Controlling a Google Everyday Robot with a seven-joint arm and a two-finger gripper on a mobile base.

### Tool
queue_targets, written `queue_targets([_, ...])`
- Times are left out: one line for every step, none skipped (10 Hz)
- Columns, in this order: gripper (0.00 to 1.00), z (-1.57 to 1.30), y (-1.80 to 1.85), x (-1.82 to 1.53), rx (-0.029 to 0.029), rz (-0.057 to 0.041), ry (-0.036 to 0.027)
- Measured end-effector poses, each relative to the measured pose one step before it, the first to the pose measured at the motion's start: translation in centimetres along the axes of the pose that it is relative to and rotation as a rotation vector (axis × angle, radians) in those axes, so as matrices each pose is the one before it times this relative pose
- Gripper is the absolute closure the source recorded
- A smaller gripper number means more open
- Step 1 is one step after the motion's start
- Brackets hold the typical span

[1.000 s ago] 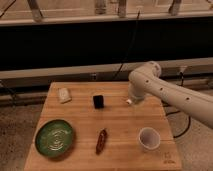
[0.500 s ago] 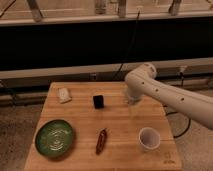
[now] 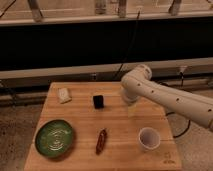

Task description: Knock the eraser over

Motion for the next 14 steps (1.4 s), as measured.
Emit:
queue_targets([0.2, 0.245, -0.152, -0.256, 0.00346, -0.00606, -0.00223])
queue_targets([0.2, 0.345, -0.264, -0.525, 0.00273, -0.01256, -0.00321])
queue_targets([0.2, 0.277, -0.172, -0.31, 0.0032, -0.00868, -0.00252])
queue_targets([0.2, 0.223, -0.117, -0.147, 0.00236, -0.00439, -0.00125])
queue_targets([0.2, 0.245, -0.184, -0.211, 0.00329, -0.00793, -0.00045])
queue_targets([0.2, 0.221, -0.182, -0.285, 0.00233, -0.00765, -0.00174])
queue_targets([0.2, 0.229, -0.215, -0.269, 0.00329, -0.00818, -0.00052])
queue_targets([0.2, 0.291, -0.275, -0.188, 0.00427, -0.00527, -0.00079])
queue_targets([0.2, 0.232, -0.267, -0.322, 0.00274, -0.00793, -0.00093])
queue_targets([0.2, 0.247, -0.22, -0.233, 0.00268, -0.00735, -0.00066])
queue_targets([0.2, 0.143, -0.204, -0.057, 0.00231, -0.00408, 0.00013])
queue_targets([0.2, 0.235, -0.337, -0.11, 0.00277, -0.00325, -0.00026])
queue_targets([0.2, 0.178, -0.323, -0.232, 0.00206, -0.0042, -0.00256])
queue_targets([0.2, 0.151, -0.271, -0.248, 0.00108, -0.00497, -0.00167])
